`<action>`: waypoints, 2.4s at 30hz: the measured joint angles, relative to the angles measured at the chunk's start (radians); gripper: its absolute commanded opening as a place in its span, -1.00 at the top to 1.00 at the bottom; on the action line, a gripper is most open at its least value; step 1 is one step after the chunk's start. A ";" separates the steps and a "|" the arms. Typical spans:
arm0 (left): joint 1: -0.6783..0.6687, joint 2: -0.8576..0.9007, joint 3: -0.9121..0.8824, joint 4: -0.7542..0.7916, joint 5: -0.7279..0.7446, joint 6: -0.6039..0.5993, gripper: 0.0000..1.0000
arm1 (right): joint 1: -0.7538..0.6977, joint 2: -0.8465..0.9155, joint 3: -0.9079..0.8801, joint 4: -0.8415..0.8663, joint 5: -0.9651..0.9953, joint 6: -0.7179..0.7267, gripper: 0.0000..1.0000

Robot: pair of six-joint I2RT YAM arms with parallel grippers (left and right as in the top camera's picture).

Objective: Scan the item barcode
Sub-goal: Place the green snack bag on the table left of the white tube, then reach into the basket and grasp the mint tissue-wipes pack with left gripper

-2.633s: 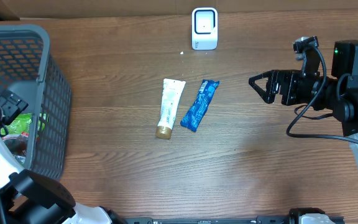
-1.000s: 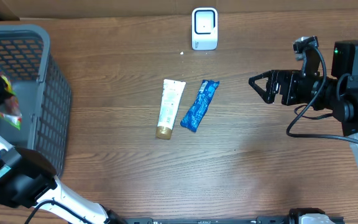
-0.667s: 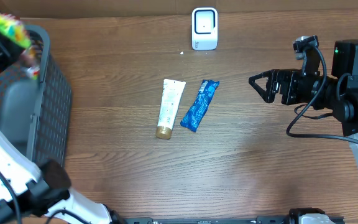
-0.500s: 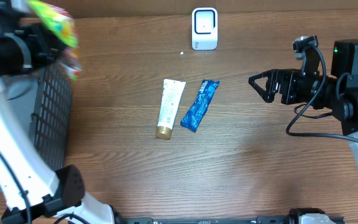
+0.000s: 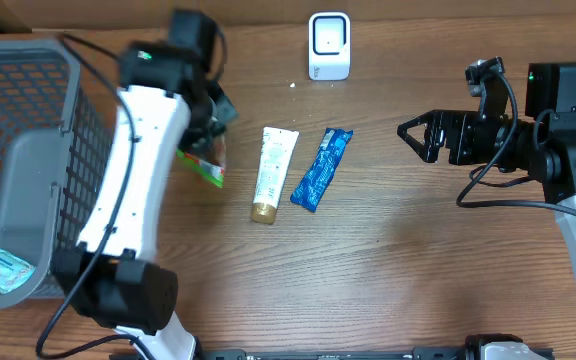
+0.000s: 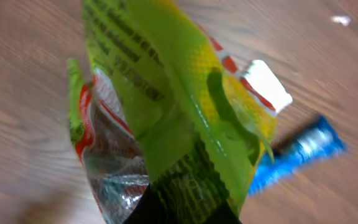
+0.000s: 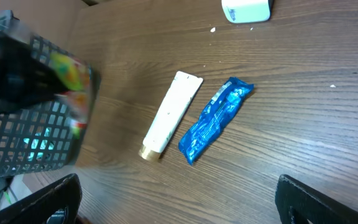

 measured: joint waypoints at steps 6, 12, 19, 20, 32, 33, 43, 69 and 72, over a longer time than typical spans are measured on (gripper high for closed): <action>-0.022 0.005 -0.410 0.438 -0.033 -0.159 0.28 | 0.000 0.000 0.000 0.000 0.001 0.000 -1.00; -0.022 0.005 -0.549 0.565 -0.019 -0.148 -1.00 | 0.000 0.000 0.000 -0.005 0.000 0.000 -1.00; -0.022 0.002 -0.442 0.481 0.009 0.043 -1.00 | 0.000 0.000 0.000 -0.007 0.000 0.000 -1.00; -0.022 -0.001 -0.399 0.463 0.009 0.073 -0.99 | 0.000 0.000 0.000 -0.008 0.000 0.000 -1.00; 0.108 -0.231 0.256 0.018 -0.031 0.338 -0.99 | 0.000 0.000 0.000 -0.010 0.000 0.000 -1.00; 0.136 -0.245 0.269 -0.006 -0.042 0.341 -0.99 | 0.000 0.000 0.000 -0.010 0.000 0.000 -1.00; 0.817 -0.330 0.285 -0.202 -0.115 0.357 -0.99 | 0.000 0.000 0.000 -0.010 0.000 0.000 -1.00; 1.180 -0.177 -0.185 0.136 -0.024 0.454 -1.00 | 0.000 0.000 0.000 -0.020 0.000 0.000 -1.00; 1.176 -0.175 -0.264 0.199 -0.045 0.496 -1.00 | 0.000 0.000 0.000 -0.019 0.000 0.000 -1.00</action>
